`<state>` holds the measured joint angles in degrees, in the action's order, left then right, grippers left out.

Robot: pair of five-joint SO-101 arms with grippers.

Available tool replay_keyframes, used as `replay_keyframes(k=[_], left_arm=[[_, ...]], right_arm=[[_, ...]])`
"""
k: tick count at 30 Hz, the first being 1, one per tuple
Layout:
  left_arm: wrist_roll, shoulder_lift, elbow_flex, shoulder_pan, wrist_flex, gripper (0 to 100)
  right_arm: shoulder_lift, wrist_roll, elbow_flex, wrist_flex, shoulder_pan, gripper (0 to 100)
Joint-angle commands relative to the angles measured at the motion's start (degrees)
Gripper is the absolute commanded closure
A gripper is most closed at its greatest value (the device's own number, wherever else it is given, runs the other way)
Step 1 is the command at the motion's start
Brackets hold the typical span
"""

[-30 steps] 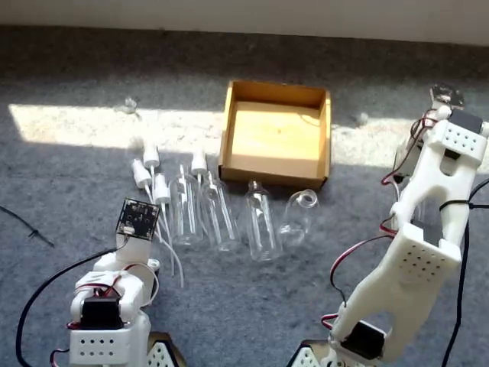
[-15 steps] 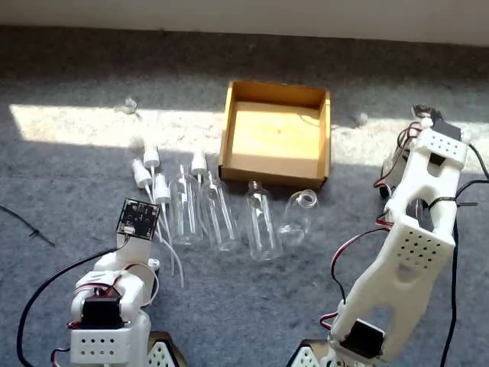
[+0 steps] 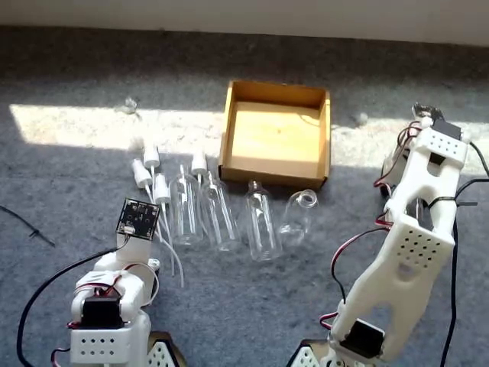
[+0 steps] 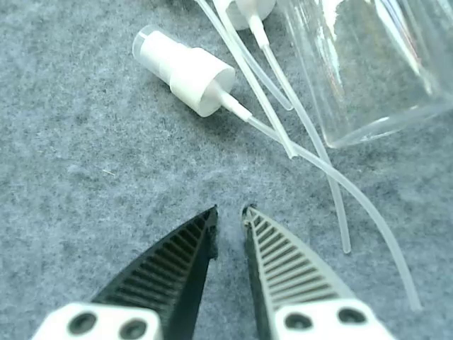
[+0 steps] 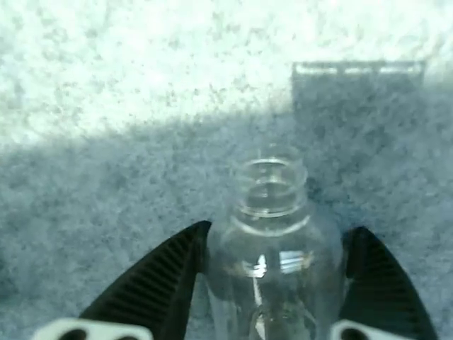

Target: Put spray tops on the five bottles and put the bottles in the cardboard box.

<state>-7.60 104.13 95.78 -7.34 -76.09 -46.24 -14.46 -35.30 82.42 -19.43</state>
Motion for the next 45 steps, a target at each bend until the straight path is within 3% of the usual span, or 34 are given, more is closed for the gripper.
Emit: replay_keyframes(k=[1, 8, 14, 35, 45], left_arm=[[-0.4, 0.6, 1.4, 0.7, 0.2, 93], [-0.4, 0.6, 1.4, 0.7, 0.2, 93], [-0.4, 0.6, 1.4, 0.7, 0.2, 93], [-0.4, 0.6, 1.4, 0.7, 0.2, 93], [-0.4, 0.6, 1.4, 0.7, 0.2, 93]], right_arm=[[0.5, 0.3, -5.9, -0.4, 0.2, 72.0], [0.4, 0.3, -7.8, -0.3, 0.3, 72.8], [0.4, 0.0, -7.8, -0.2, 0.1, 84.4], [0.7, -5.5, -8.2, 10.1, 0.8, 72.4], [0.2, -6.9, -8.0, 6.4, 0.5, 73.1]])
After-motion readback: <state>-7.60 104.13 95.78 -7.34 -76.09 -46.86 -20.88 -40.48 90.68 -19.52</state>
